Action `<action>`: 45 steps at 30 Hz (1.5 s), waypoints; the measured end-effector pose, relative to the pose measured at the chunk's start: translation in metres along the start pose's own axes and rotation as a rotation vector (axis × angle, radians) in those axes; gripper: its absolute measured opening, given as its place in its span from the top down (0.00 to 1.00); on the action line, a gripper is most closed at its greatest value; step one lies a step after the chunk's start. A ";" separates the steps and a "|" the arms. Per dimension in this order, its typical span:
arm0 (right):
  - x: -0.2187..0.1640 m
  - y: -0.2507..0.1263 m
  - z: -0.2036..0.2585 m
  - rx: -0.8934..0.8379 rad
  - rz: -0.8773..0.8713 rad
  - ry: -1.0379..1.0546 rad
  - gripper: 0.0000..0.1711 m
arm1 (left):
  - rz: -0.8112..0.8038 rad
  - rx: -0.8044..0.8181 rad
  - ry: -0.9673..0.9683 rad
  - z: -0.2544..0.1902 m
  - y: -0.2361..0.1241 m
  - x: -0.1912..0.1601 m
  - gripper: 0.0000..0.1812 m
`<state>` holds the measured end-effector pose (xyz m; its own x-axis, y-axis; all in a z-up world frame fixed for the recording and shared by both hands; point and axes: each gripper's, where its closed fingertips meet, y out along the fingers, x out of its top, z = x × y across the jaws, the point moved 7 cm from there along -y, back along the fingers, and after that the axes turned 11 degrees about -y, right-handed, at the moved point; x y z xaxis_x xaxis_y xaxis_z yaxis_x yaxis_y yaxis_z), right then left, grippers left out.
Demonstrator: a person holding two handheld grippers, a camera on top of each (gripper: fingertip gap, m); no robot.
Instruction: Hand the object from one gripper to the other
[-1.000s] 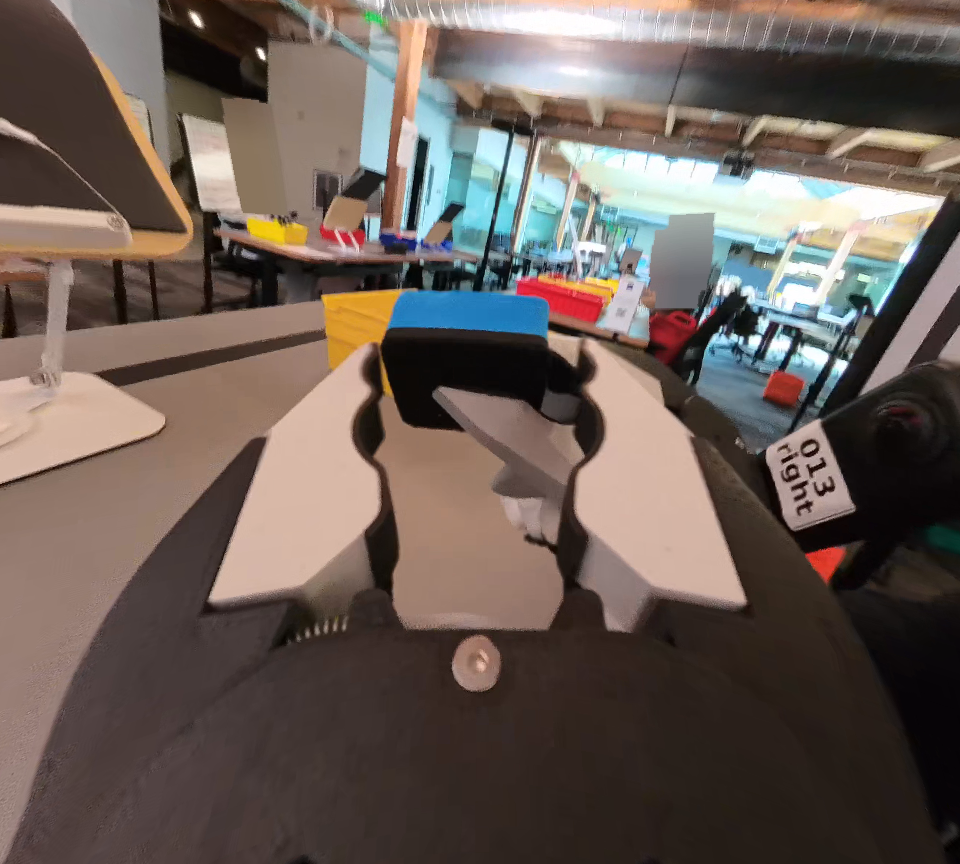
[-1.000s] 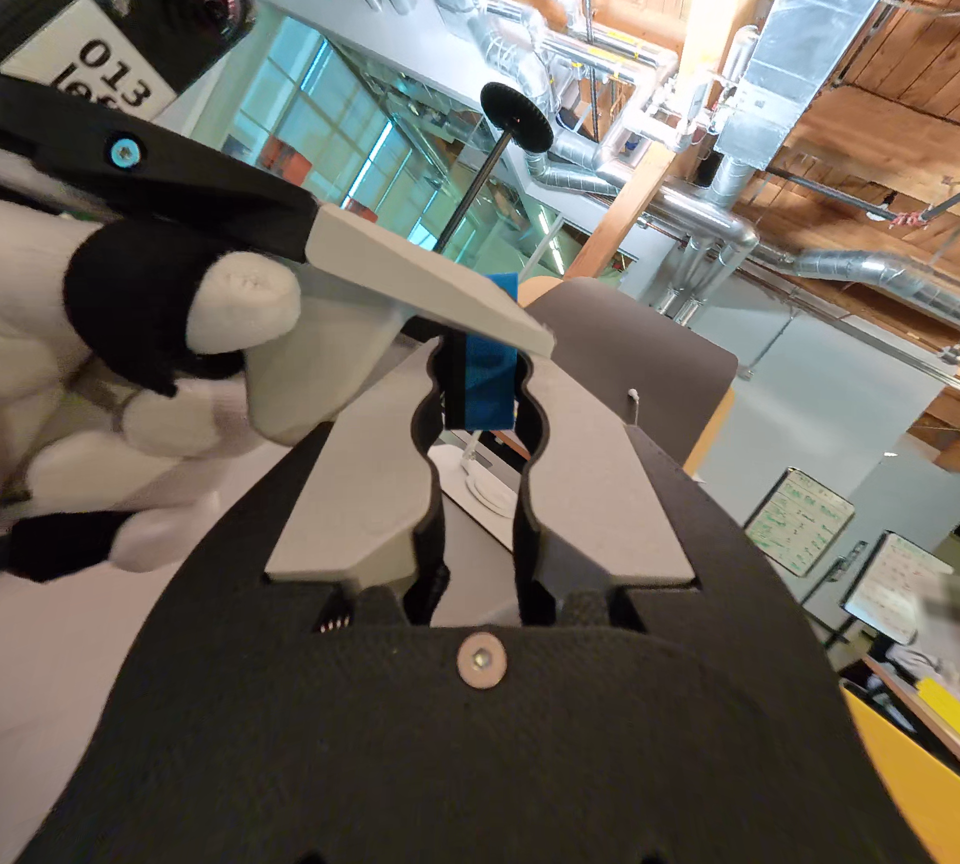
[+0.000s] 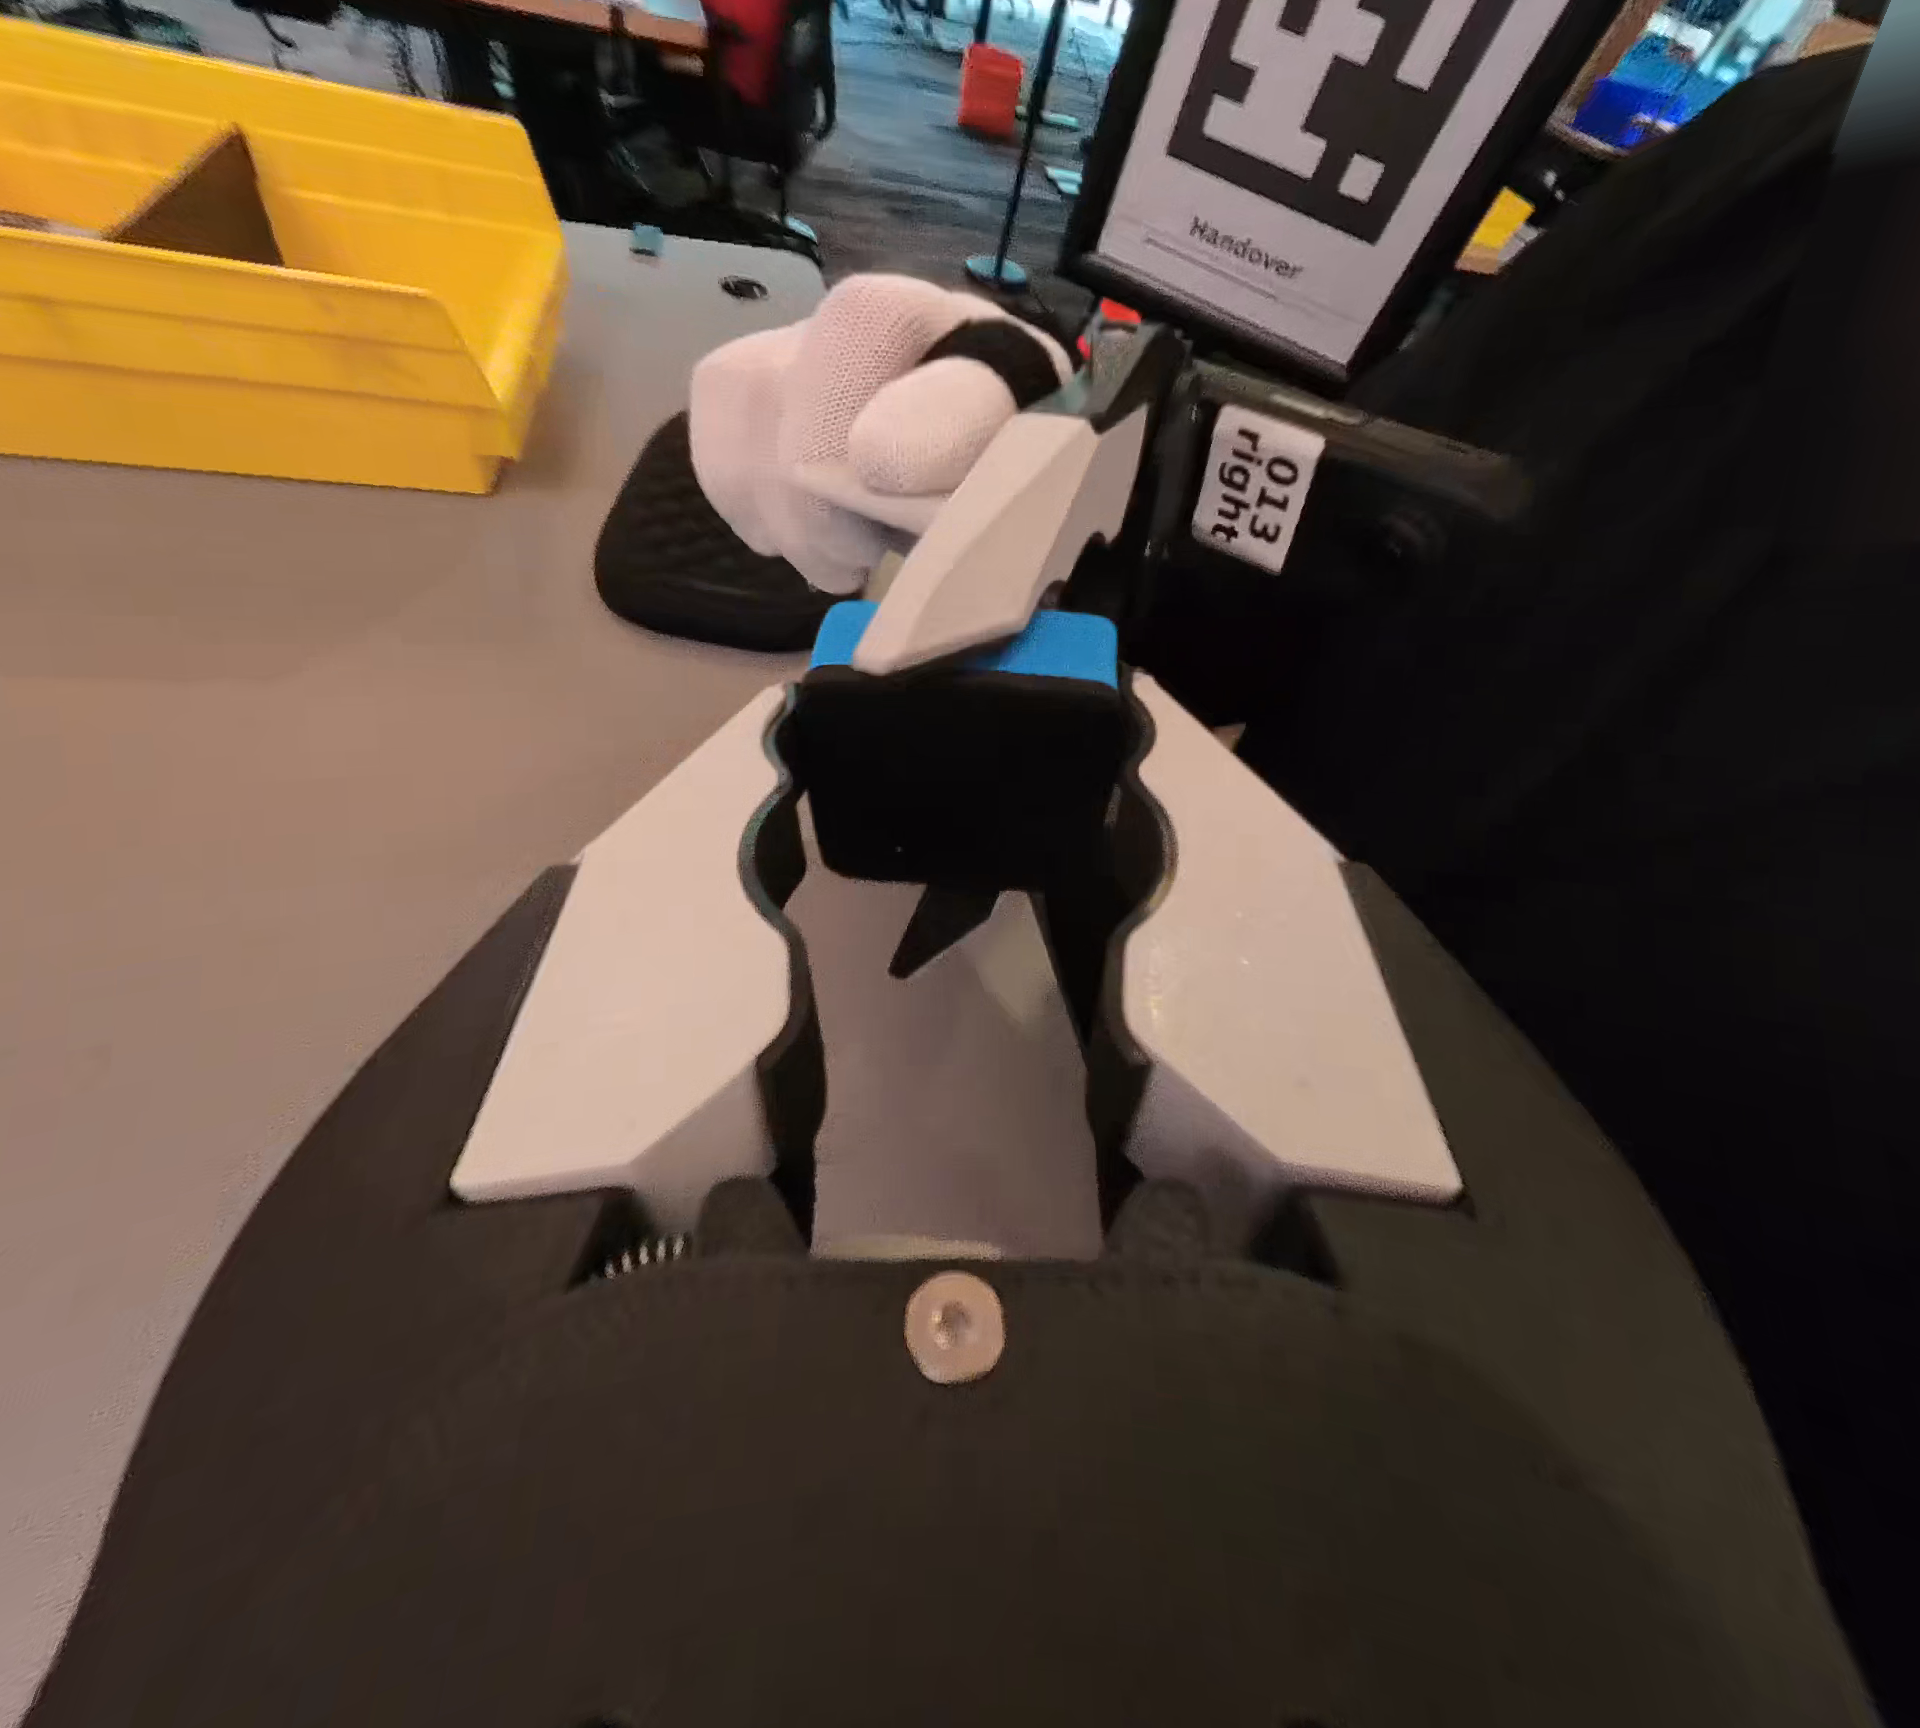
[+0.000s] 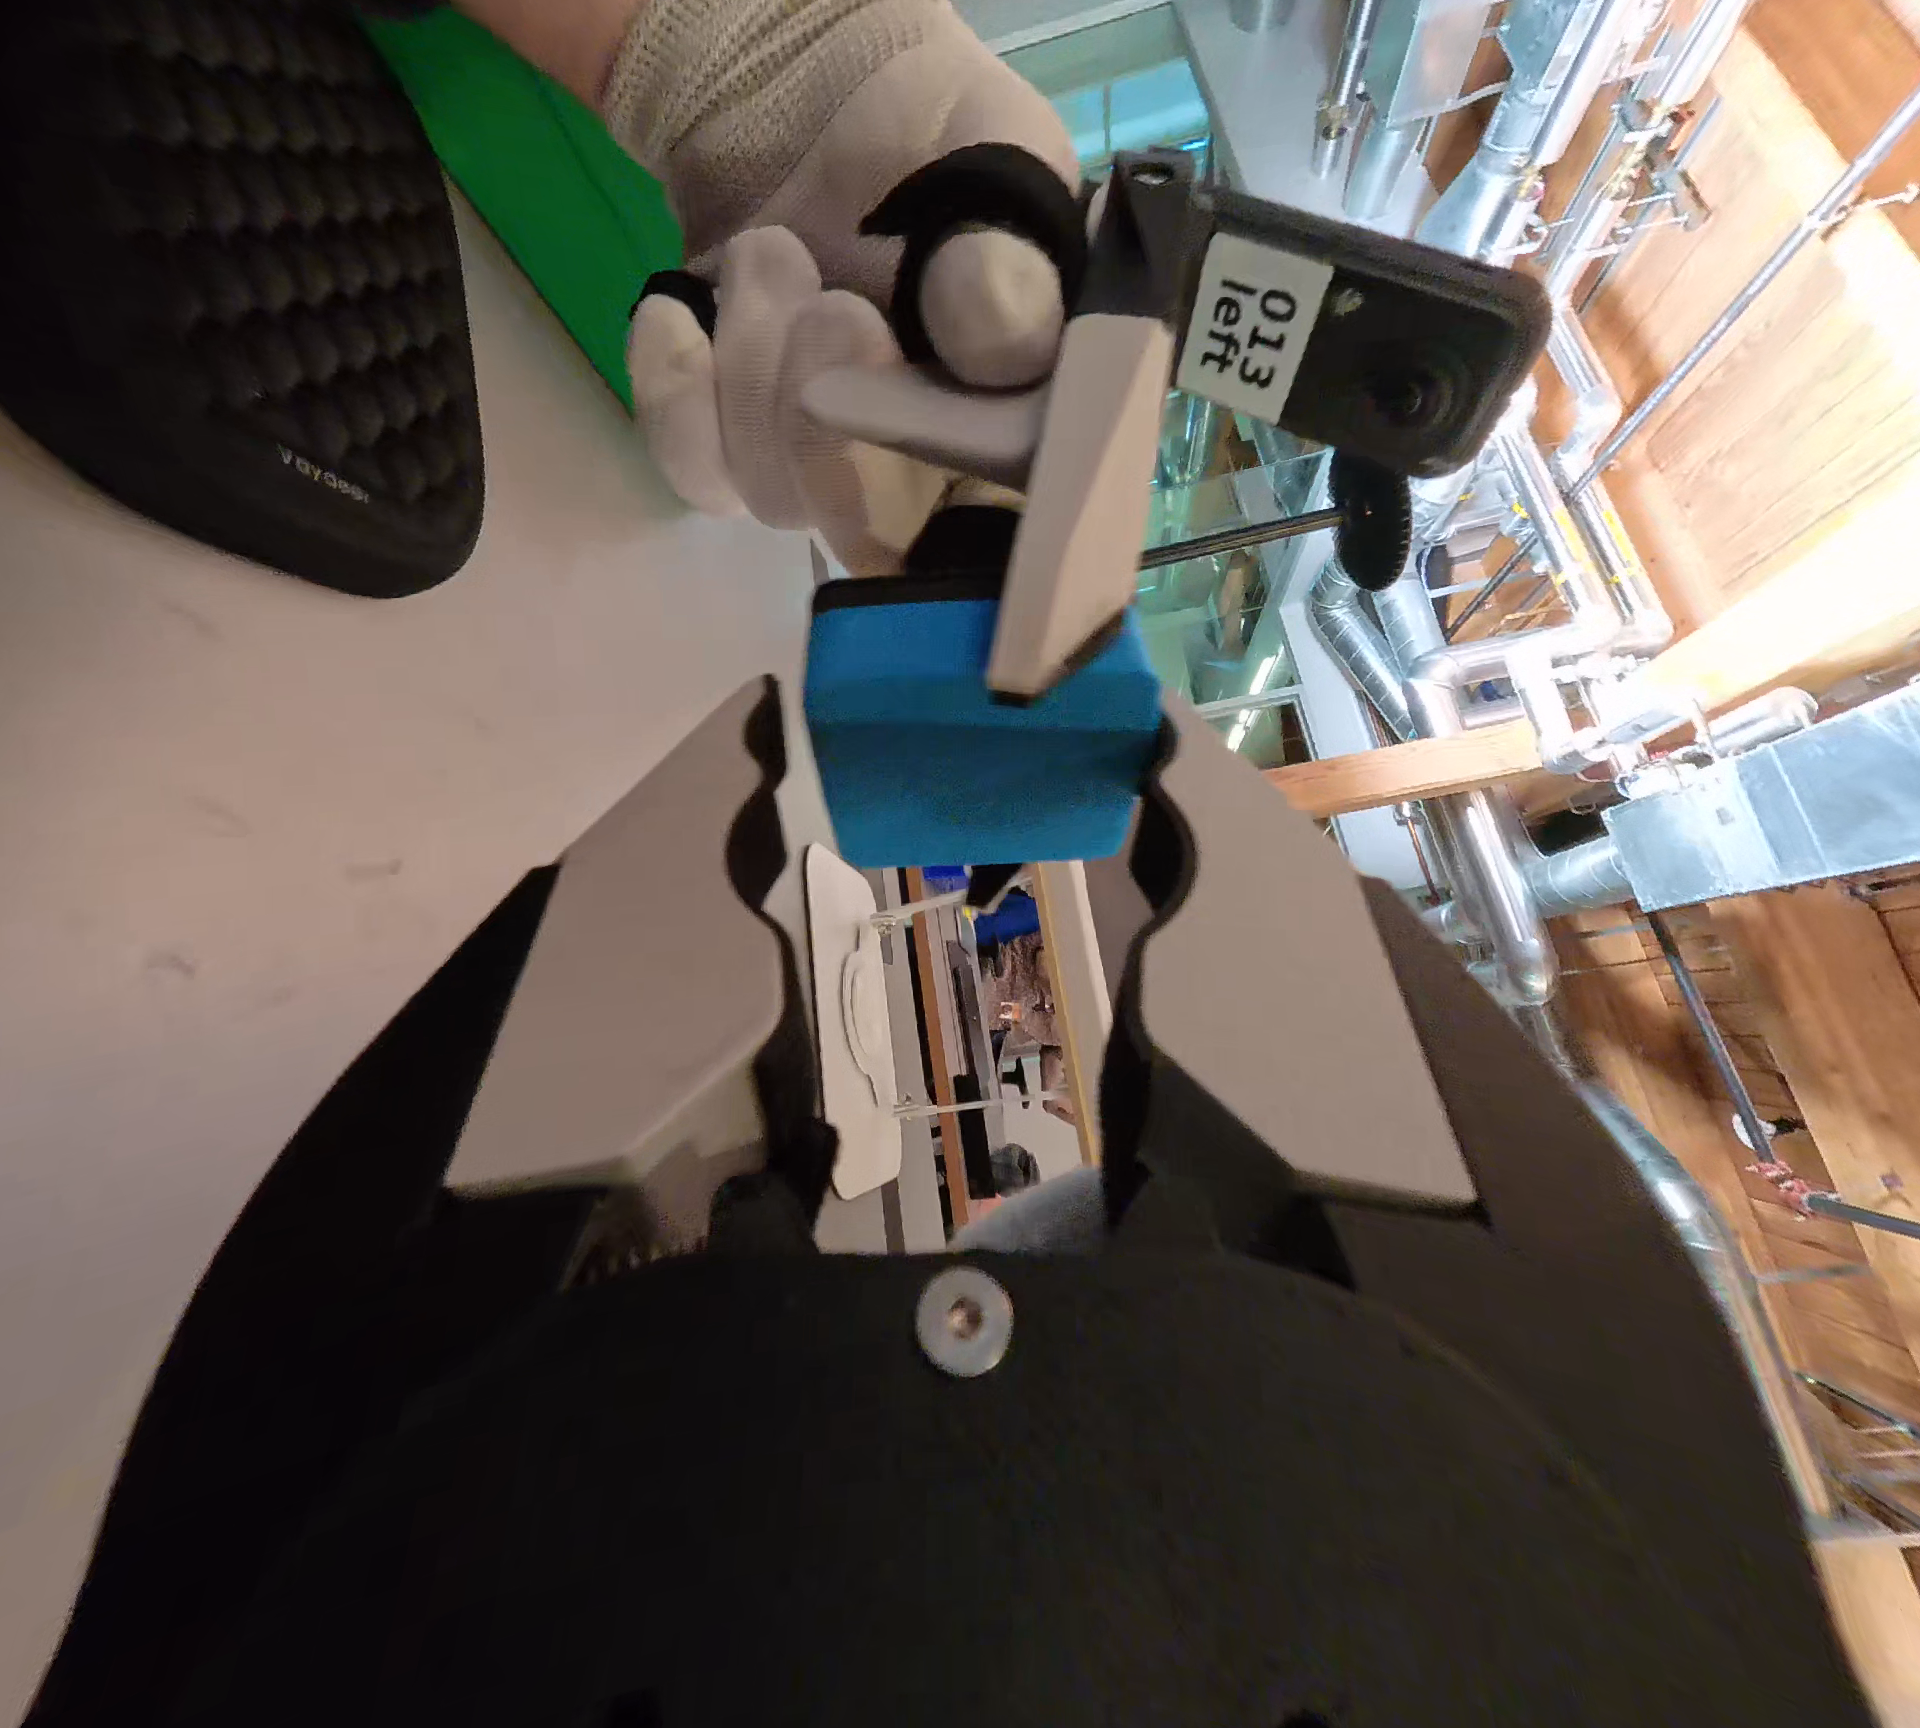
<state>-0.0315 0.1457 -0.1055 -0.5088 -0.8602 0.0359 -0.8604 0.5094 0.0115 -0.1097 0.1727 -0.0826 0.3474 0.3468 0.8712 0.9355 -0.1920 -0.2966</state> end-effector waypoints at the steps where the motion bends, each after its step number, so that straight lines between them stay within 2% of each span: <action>1: 0.001 -0.001 0.000 0.010 -0.013 0.006 0.67 | 0.028 -0.009 0.000 0.000 0.001 -0.002 0.69; 5: -0.001 -0.002 -0.004 -0.003 -0.004 0.042 0.67 | 0.009 -0.055 -0.009 0.001 0.002 -0.001 0.69; 8: -0.010 -0.002 -0.014 -0.075 0.014 0.146 0.67 | -0.101 0.061 0.029 0.004 -0.004 0.011 0.63; 12: -0.030 -0.012 -0.038 -0.319 0.042 0.345 0.67 | -0.306 0.202 0.033 0.005 -0.016 0.021 0.57; 15: -0.039 -0.017 -0.045 -0.513 0.029 0.524 0.67 | -0.529 0.166 -0.004 0.003 -0.014 0.024 0.56; 17: -0.034 -0.017 -0.042 -0.587 0.025 0.497 0.67 | -0.611 0.124 -0.049 0.003 -0.005 0.024 0.53; 20: -0.024 -0.013 -0.038 -0.629 0.033 0.441 0.67 | -0.665 0.082 -0.059 0.003 0.010 0.024 0.52; 22: -0.021 -0.013 -0.037 -0.648 0.040 0.438 0.67 | -0.674 0.063 -0.039 0.000 0.019 0.024 0.55; 25: -0.027 -0.013 -0.036 -0.658 0.066 0.445 0.67 | -0.714 0.071 -0.008 -0.003 0.022 0.025 0.68; 31: -0.029 -0.013 -0.036 -0.635 0.059 0.446 0.66 | -0.742 0.093 0.006 -0.004 0.024 0.024 0.69; 34: -0.028 -0.009 -0.033 -0.545 0.038 0.396 0.51 | -0.764 0.127 0.012 -0.003 0.015 0.026 0.69; 35: -0.027 -0.008 -0.032 -0.494 0.022 0.376 0.50 | -0.747 0.150 0.007 -0.001 0.010 0.027 0.69; 37: -0.028 -0.010 -0.030 -0.407 0.035 0.284 0.52 | -0.662 0.305 0.036 0.003 -0.001 0.029 0.69; 39: -0.029 -0.012 -0.026 -0.263 0.037 0.189 0.55 | -0.499 0.405 0.076 0.002 -0.008 0.028 0.69; 40: -0.031 -0.015 -0.026 -0.227 0.050 0.158 0.61 | -0.428 0.445 0.087 0.000 -0.012 0.028 0.69; 42: -0.034 -0.022 -0.030 -0.204 0.066 0.127 0.67 | -0.299 0.555 0.110 0.000 -0.022 0.029 0.69; 45: -0.032 -0.021 -0.030 -0.163 0.123 0.052 0.69 | -0.155 0.643 0.109 -0.002 -0.022 0.031 0.69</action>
<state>0.0040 0.1632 -0.0766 -0.6037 -0.7911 0.0989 -0.7739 0.6113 0.1654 -0.1201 0.1856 -0.0480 0.2287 0.2250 0.9471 0.8381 0.4495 -0.3091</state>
